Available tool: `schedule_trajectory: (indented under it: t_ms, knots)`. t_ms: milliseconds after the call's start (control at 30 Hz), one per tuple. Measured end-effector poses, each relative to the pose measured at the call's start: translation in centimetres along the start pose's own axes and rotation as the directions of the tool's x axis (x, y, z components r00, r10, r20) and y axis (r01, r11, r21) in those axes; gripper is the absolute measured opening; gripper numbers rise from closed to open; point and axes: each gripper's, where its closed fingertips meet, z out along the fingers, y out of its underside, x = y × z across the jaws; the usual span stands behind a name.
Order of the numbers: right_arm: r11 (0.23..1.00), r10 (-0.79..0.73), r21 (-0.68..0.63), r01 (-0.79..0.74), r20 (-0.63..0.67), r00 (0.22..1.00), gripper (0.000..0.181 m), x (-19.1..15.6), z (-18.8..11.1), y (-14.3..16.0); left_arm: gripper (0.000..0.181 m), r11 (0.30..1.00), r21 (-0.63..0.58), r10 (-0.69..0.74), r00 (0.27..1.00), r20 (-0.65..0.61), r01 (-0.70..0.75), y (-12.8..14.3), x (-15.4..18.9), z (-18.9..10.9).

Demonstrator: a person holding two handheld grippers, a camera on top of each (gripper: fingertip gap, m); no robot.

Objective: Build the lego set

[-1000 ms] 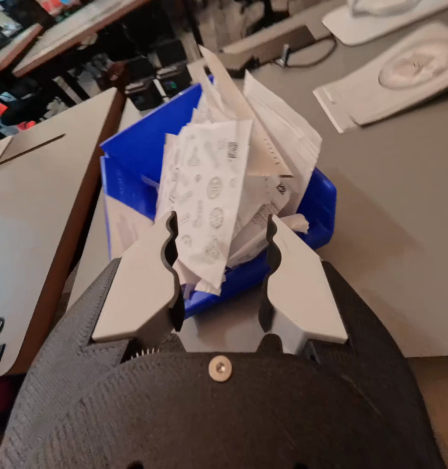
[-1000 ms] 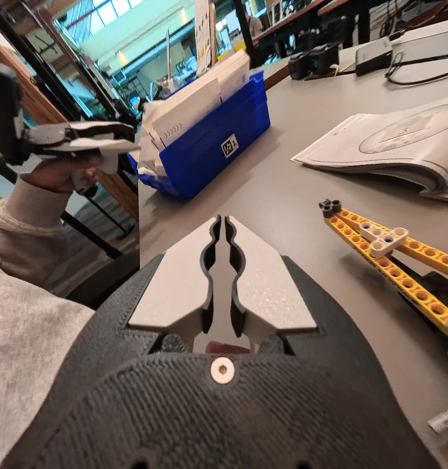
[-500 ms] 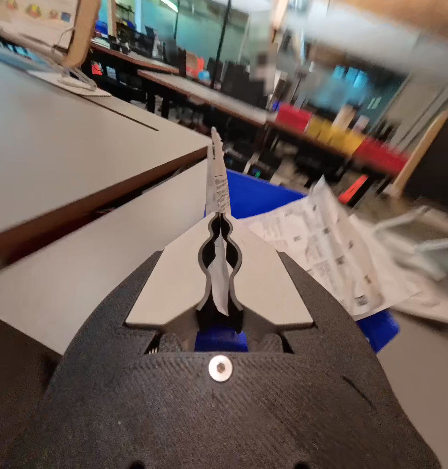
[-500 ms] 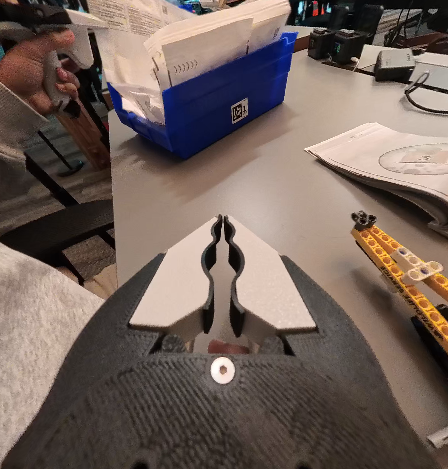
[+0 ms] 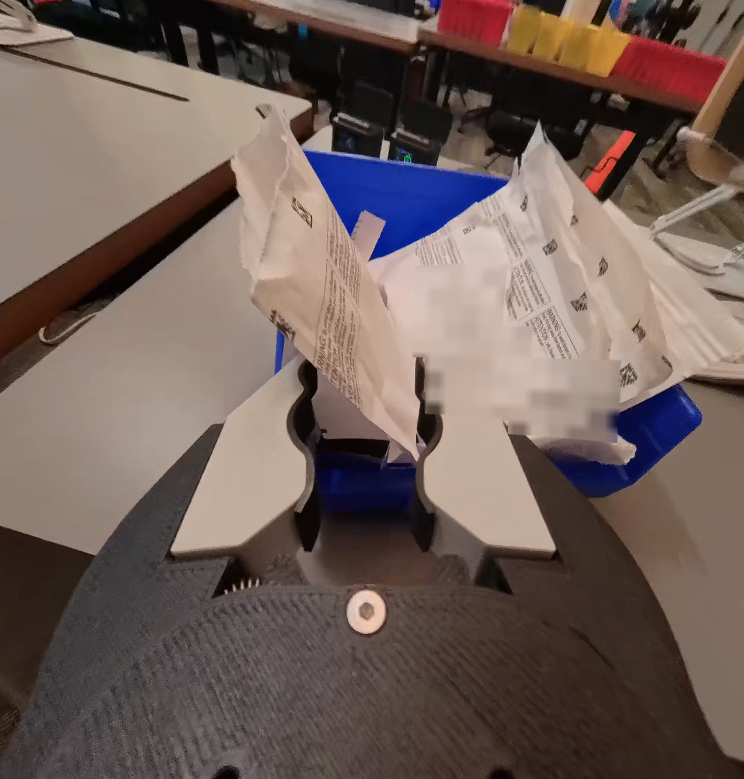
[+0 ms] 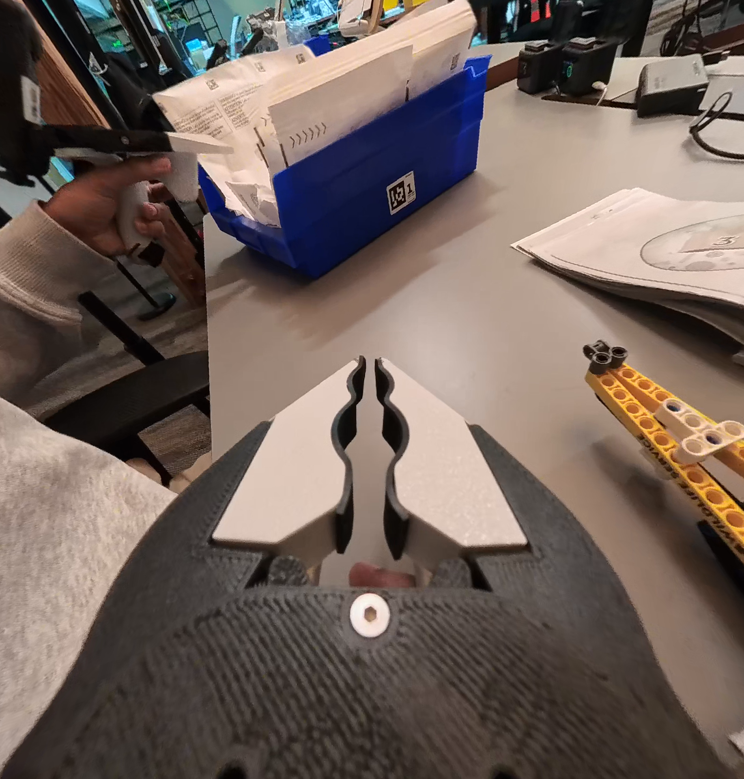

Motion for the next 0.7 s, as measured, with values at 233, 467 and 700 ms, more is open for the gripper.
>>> schedule_trajectory:
  t_ms: [233, 467, 700]
  knots:
    - [1.000, 0.006, 0.010, -0.006, -0.009, 1.000, 0.002, 0.2, -0.1, -0.1, 0.053, 0.926, 0.306, 0.182, 0.972, 0.151, -0.221, -6.7, 2.8, -4.8]
    - [1.000, 0.014, 0.001, -0.014, 0.009, 1.000, 0.003, 0.0, 0.0, 0.0, 0.040, 0.946, 0.029, 0.321, 0.926, -0.198, -0.322, -1.7, 12.0, -2.3]
    - [0.996, 0.066, 0.051, -0.068, 0.045, 0.997, 0.004, 0.2, -0.6, -0.7, 0.023, 0.948, -0.099, 0.280, 0.939, -0.199, -0.304, 0.8, 11.6, 1.6]
